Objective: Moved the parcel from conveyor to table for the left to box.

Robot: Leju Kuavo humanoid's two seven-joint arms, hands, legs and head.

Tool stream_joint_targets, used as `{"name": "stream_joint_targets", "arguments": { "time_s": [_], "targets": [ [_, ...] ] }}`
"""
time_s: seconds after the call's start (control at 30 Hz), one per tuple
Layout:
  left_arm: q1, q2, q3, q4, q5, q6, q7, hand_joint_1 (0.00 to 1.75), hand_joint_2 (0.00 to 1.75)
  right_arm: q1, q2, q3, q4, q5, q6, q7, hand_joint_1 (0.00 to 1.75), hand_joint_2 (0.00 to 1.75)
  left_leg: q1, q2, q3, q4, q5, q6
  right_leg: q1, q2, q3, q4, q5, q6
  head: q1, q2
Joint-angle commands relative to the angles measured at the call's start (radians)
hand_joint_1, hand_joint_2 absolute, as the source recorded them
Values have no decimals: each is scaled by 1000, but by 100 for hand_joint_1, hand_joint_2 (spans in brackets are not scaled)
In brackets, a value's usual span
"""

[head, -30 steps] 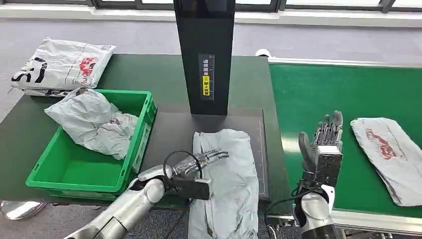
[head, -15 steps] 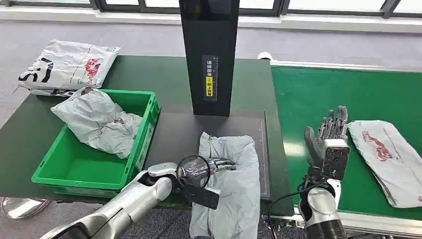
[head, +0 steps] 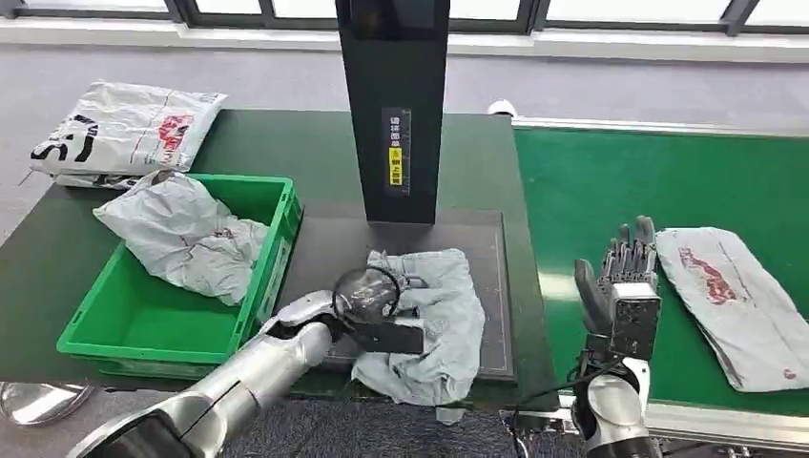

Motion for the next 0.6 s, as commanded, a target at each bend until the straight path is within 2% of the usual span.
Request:
{"name": "stream_joint_targets", "arguments": {
  "time_s": [0.03, 0.17, 0.23, 0.27, 0.37, 0.43, 0.47, 0.6],
  "targets": [
    [-35, 20, 452, -474, 478, -65, 11, 175, 175, 68, 26, -69, -24, -37, 2, -18, 0, 175, 2, 1, -16, 2, 4, -3, 2, 2, -17, 2, 5, -2, 0, 0],
    [-92, 37, 466, -450, 353, 175, 58, 175, 175, 65, 32, -83, -43, -40, -1, -17, 0, 175, 2, 4, -20, 1, 5, -3, 3, 6, -23, 2, 6, -3, 0, 0],
    [-149, 63, 518, -416, 244, 442, 63, 175, 175, 52, 28, -82, -25, -40, 0, -18, 0, 175, 2, 3, -22, 1, 5, -3, 3, 6, -25, 3, 6, -3, 0, 0],
    [-176, 97, 540, -407, 203, 528, 58, 175, 175, 41, 25, -76, -10, -42, 1, -18, 0, 175, 2, 3, -24, 2, 6, -4, 3, 5, -26, 3, 7, -3, 0, 0],
    [-179, 112, 559, -414, 207, 508, 57, 175, 175, 33, 26, -75, 7, -47, -2, -20, 0, 175, 2, 5, -25, 2, 5, -4, 3, 8, -29, 3, 7, -3, 0, 0],
    [-180, 128, 576, -398, 83, 664, 96, 175, 175, 30, 22, -71, 16, -55, -5, -23, 0, 175, 2, 7, -23, 0, 6, -4, 4, 8, -27, 1, 8, -4, 0, 0],
    [-167, 132, 646, -426, 21, 676, 121, 175, 175, 32, 20, -69, 19, -57, -9, -27, 0, 175, 1, 5, -23, -1, 6, -4, 3, 8, -27, 2, 7, -4, 0, 0],
    [-91, 82, 1022, -484, -146, 676, -60, 175, 175, 76, 17, -63, 15, -78, -26, -46, 0, 175, 2, 6, -24, 0, 6, -4, 4, 9, -27, 1, 8, -3, 0, 0]
  ]
}}
